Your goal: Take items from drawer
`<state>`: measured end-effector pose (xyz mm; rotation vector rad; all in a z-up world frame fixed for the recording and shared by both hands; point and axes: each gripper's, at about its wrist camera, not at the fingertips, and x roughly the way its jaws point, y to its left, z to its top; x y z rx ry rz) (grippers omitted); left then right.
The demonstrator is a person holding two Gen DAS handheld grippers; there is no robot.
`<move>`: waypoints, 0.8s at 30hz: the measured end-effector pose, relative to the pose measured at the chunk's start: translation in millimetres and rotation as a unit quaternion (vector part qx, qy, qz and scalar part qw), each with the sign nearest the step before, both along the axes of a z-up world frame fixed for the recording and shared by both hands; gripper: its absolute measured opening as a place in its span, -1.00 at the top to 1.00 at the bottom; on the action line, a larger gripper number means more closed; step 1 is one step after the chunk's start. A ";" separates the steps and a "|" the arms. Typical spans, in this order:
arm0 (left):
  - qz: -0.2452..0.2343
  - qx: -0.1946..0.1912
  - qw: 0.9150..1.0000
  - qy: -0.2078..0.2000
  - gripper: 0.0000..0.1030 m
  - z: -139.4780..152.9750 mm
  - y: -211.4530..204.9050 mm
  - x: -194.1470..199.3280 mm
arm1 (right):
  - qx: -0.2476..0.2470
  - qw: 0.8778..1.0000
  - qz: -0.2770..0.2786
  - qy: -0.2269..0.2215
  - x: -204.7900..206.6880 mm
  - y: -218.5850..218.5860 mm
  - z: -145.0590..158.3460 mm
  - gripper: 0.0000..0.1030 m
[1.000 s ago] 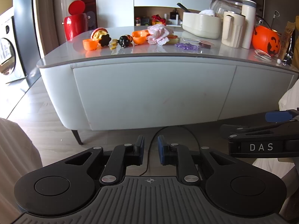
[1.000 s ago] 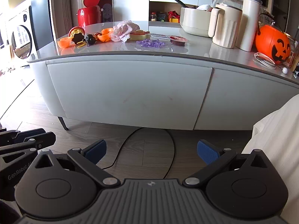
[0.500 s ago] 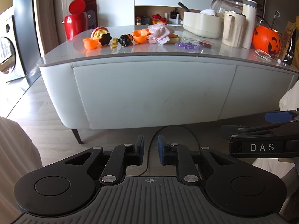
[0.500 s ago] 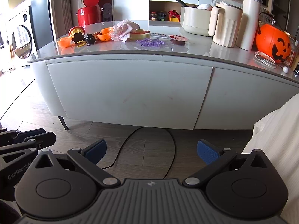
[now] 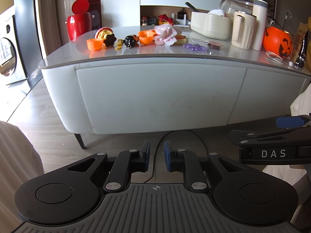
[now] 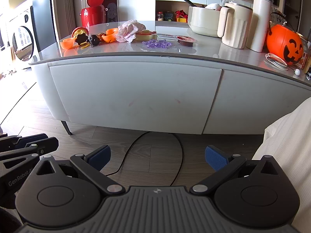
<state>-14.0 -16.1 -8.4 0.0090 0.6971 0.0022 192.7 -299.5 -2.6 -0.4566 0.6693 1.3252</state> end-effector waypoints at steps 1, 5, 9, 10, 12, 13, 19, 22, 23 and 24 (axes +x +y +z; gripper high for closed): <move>0.000 0.000 1.000 0.000 0.64 0.1 0.0 -0.1 | 0.000 1.000 0.000 0.000 -0.1 0.0 0.0 -1.00; 0.000 0.001 1.000 0.001 0.64 -1.3 0.5 -0.5 | -0.001 1.000 0.002 0.001 0.1 0.5 -0.7 -1.00; 0.001 0.000 1.000 0.001 0.64 -1.4 0.5 0.0 | -0.002 1.000 0.004 0.001 0.0 1.4 -1.2 -1.00; 0.001 0.000 1.000 0.001 0.64 -2.2 0.7 0.1 | -0.002 1.000 0.004 0.001 -0.4 1.4 -1.2 -1.00; 0.002 -0.001 1.000 0.001 0.64 -2.9 0.5 0.1 | -0.003 1.000 0.005 0.000 -0.9 1.3 -1.2 -1.00; 0.002 -0.001 1.000 0.001 0.64 -2.8 0.6 0.1 | -0.003 1.000 0.006 0.000 -0.7 1.5 -1.2 -1.00; 0.003 -0.003 1.000 0.001 0.64 -2.5 0.7 -0.5 | -0.006 1.000 0.005 0.000 0.3 2.3 -0.3 -1.00; 0.003 -0.005 1.000 0.000 0.64 -1.9 0.5 -1.2 | -0.007 1.000 0.004 -0.002 0.6 2.1 0.5 -1.00; 0.003 -0.005 1.000 0.000 0.64 -1.5 0.3 -1.3 | -0.007 1.000 0.004 -0.002 0.7 2.1 0.6 -1.00; 0.003 -0.005 1.000 0.000 0.64 -1.4 0.0 -1.4 | -0.008 1.000 0.003 -0.003 0.8 2.1 0.8 -1.00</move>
